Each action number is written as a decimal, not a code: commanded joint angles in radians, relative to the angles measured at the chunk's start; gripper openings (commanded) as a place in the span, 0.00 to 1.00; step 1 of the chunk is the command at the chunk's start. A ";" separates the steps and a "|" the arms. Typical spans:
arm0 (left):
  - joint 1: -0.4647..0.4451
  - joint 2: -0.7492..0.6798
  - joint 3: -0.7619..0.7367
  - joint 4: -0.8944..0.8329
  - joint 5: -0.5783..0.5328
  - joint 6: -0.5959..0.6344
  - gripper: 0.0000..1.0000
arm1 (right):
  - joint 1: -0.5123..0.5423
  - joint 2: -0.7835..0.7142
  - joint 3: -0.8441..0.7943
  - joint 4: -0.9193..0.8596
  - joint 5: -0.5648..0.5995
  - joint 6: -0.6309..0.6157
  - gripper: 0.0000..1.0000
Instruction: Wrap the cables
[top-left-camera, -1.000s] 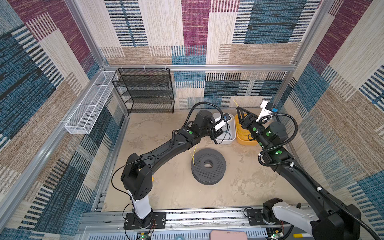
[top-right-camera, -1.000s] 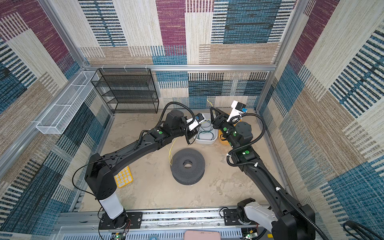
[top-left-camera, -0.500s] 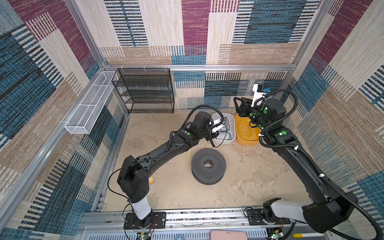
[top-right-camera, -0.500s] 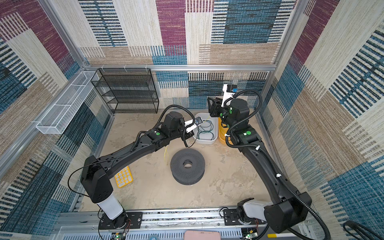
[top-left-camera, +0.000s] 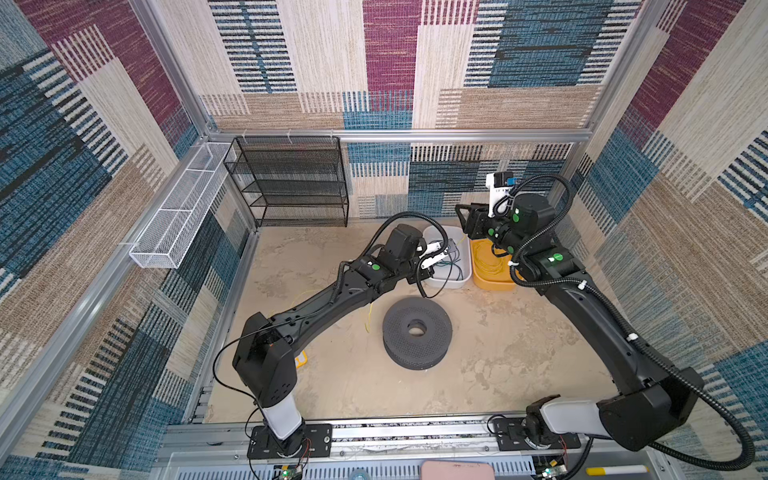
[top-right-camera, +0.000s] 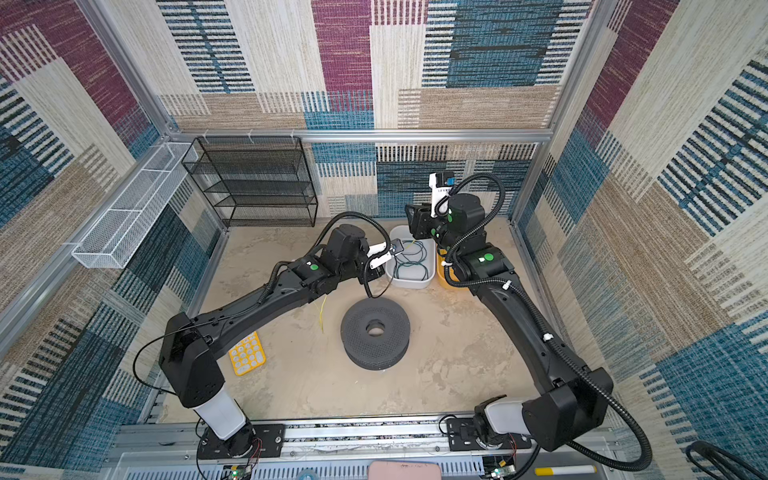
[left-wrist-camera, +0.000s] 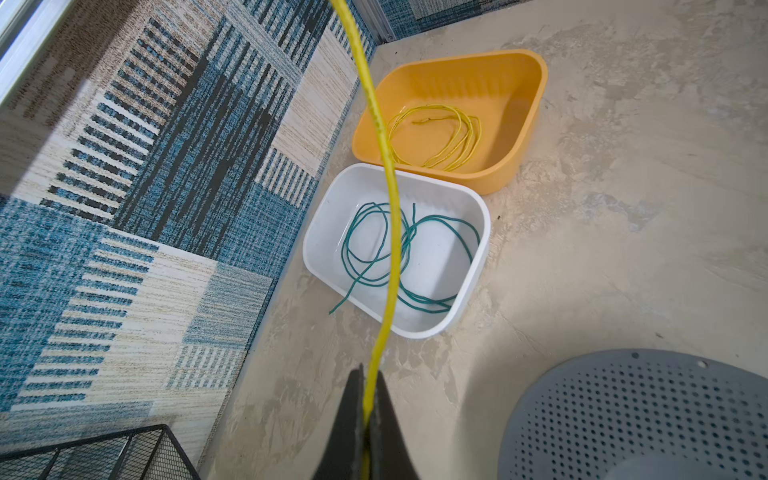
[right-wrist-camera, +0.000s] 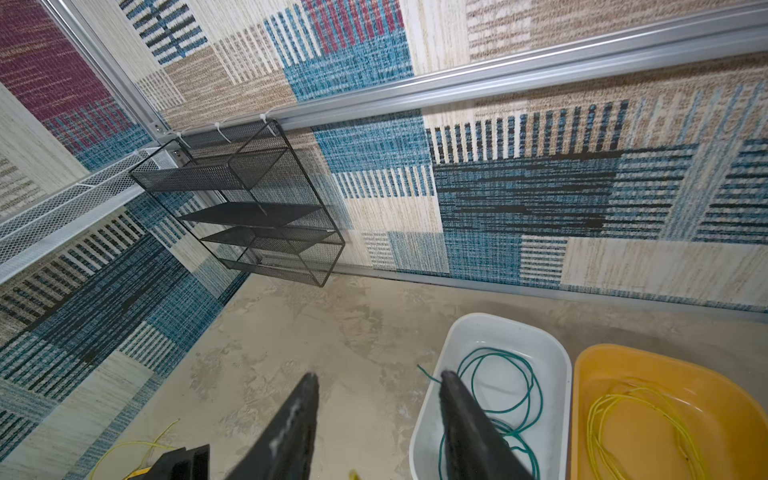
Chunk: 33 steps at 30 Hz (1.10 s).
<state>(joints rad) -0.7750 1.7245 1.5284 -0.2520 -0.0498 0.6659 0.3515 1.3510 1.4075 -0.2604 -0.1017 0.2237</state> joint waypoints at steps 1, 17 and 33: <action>-0.001 -0.004 0.011 -0.008 -0.007 0.021 0.00 | 0.000 0.023 0.026 -0.014 0.018 -0.009 0.39; 0.000 -0.004 -0.038 0.022 -0.030 0.019 0.00 | 0.000 -0.014 -0.029 0.106 0.127 0.036 0.00; 0.000 -0.076 -0.210 0.151 -0.038 -0.030 0.00 | -0.142 -0.101 -0.157 0.322 0.018 0.238 0.00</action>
<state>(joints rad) -0.7792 1.6577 1.3483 -0.0162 -0.0540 0.6575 0.2417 1.2644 1.2572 -0.1360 -0.0734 0.3901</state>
